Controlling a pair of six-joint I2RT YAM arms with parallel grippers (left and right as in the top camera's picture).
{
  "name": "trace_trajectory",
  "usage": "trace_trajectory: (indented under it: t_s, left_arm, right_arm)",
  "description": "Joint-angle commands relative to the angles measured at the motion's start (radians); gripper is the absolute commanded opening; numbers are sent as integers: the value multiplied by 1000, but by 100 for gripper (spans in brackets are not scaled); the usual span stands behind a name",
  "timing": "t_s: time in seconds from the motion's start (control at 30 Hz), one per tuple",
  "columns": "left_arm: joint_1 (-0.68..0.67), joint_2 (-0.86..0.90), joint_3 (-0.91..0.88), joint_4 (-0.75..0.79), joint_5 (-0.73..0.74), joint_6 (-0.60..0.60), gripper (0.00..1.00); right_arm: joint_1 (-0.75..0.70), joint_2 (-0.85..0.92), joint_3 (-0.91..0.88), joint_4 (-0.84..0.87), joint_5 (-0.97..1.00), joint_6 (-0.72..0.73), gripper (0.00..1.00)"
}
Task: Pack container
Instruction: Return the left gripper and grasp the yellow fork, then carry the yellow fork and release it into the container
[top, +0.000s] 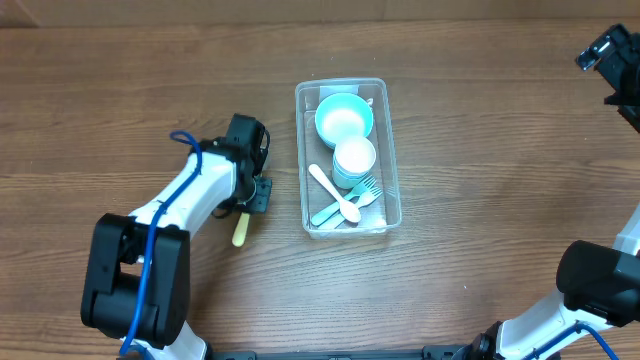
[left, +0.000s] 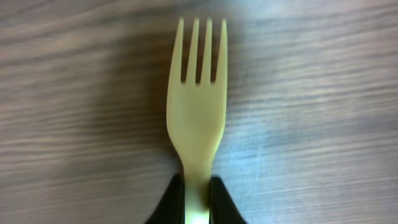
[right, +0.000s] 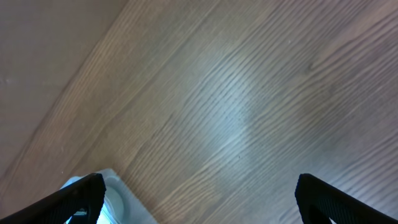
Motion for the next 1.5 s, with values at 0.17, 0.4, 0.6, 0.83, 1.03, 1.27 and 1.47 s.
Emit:
trace_trajectory:
  t_s: [0.17, 0.4, 0.6, 0.83, 1.03, 1.27, 1.47]
  left_arm:
    - [-135, -53, 760, -395, 177, 169, 4]
    - [-465, -43, 792, -440, 24, 457, 4]
    - [-536, -32, 563, -409, -39, 629, 4]
    - [-531, -32, 378, -183, 69, 680, 4]
    - [-505, -30, 298, -53, 58, 710, 11]
    - [-494, -37, 459, -174, -74, 592, 100]
    - [-438, -49, 803, -539, -280, 260, 100]
  right_arm:
    - [2, -14, 5, 4, 6, 5, 100]
    - [2, -14, 5, 4, 6, 5, 100]
    - [2, -14, 5, 4, 6, 5, 100]
    - [2, -14, 5, 4, 6, 5, 100]
    - [2, -14, 5, 4, 6, 5, 100]
    - [2, -14, 5, 4, 6, 5, 100]
    - [2, -14, 5, 4, 6, 5, 100]
